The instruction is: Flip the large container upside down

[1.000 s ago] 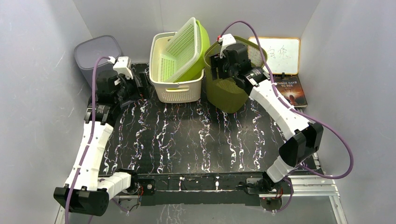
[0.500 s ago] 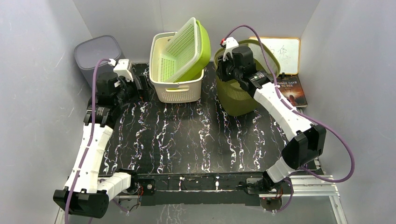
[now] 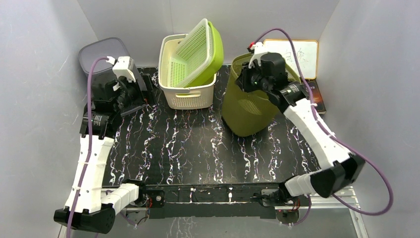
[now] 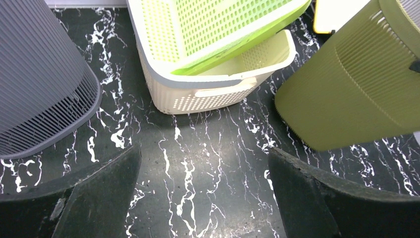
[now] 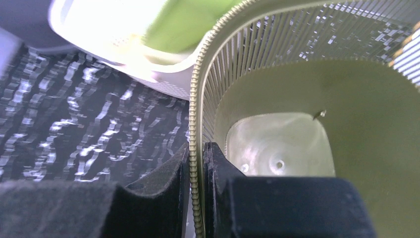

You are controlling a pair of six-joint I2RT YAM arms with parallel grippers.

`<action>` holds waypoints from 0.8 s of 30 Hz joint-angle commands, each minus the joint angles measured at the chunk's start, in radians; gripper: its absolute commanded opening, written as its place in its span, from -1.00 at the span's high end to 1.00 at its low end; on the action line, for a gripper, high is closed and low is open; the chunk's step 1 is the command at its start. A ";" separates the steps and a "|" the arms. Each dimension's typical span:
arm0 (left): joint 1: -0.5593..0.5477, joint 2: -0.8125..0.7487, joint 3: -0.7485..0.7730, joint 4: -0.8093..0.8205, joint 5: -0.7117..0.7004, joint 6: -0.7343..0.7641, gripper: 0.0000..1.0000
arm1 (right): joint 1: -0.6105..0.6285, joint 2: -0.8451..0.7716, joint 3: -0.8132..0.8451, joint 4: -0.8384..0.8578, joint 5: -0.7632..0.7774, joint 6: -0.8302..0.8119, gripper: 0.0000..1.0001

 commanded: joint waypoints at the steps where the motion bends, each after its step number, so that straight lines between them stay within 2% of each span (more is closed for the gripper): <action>1: -0.002 0.004 0.142 -0.040 0.031 -0.008 -0.97 | 0.008 -0.178 0.020 0.129 -0.172 0.221 1.00; 5: -0.002 0.048 0.283 -0.082 0.042 -0.025 -0.97 | 0.012 -0.283 -0.076 0.283 -0.235 0.385 1.00; 9: -0.003 0.080 0.418 -0.113 0.064 -0.056 -0.97 | 0.015 -0.377 -0.228 0.481 -0.232 0.540 1.00; 14: -0.002 0.079 0.487 -0.096 0.066 -0.087 -0.97 | 0.051 -0.440 -0.537 0.868 -0.221 0.794 1.00; 17: -0.002 0.084 0.536 -0.102 0.086 -0.105 -0.97 | 0.166 -0.438 -0.638 1.009 -0.116 0.832 1.00; 21: -0.002 0.071 0.556 -0.079 0.090 -0.133 -0.97 | 0.362 -0.389 -0.701 1.167 0.054 0.813 1.00; 24: -0.002 0.068 0.556 -0.074 0.096 -0.141 -0.97 | 0.484 -0.325 -0.734 1.345 0.125 0.820 1.00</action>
